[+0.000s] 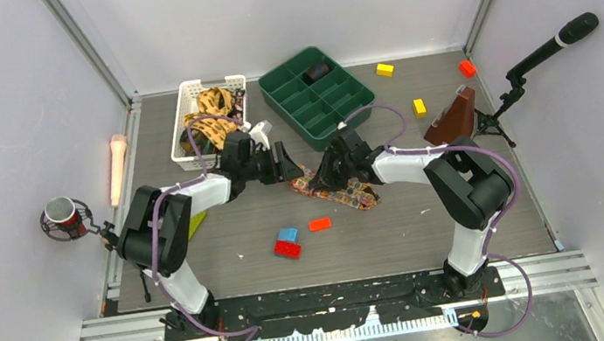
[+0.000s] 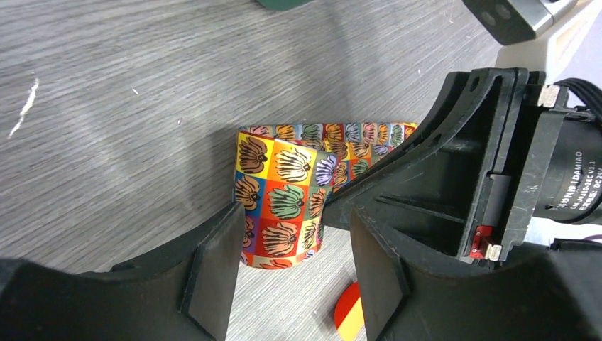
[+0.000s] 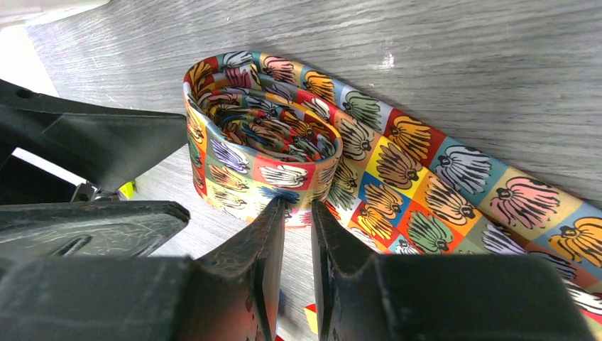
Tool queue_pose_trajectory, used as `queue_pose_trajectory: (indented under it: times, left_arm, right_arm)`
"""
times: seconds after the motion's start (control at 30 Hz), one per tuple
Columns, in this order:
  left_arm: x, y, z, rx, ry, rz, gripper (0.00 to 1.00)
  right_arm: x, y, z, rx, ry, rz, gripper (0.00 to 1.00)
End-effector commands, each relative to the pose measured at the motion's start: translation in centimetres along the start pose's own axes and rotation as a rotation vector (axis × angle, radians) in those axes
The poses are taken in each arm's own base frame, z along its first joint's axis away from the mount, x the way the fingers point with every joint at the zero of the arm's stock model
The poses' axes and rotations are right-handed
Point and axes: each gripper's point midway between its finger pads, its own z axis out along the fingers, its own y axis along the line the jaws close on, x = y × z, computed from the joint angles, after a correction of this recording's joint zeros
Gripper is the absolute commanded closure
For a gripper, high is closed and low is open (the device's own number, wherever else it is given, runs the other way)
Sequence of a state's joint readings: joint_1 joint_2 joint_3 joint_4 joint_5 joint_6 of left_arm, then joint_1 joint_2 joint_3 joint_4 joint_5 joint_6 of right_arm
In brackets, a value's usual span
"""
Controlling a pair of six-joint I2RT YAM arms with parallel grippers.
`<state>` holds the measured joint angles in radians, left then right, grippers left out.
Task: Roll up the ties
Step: Roll the tie at the center of the board.
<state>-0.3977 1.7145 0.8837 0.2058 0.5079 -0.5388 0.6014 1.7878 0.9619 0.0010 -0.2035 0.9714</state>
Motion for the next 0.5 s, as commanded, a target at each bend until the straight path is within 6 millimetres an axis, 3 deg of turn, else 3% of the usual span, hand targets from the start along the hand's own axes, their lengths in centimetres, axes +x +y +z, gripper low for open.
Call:
queue_pose_trajectory:
  times: [0.0,0.47]
  left_arm:
    - [0.1,-0.6,0.5,0.075,0.007,0.035,0.41]
    - [1.5,1.1,1.6,0.041,0.054,0.036,0.36]
  right_arm:
    - [-0.8,0.3,-0.3,0.021,-0.035,-0.02,0.74]
    - [-0.7,0.3,-0.4,0.015,-0.028,-0.021,0.74]
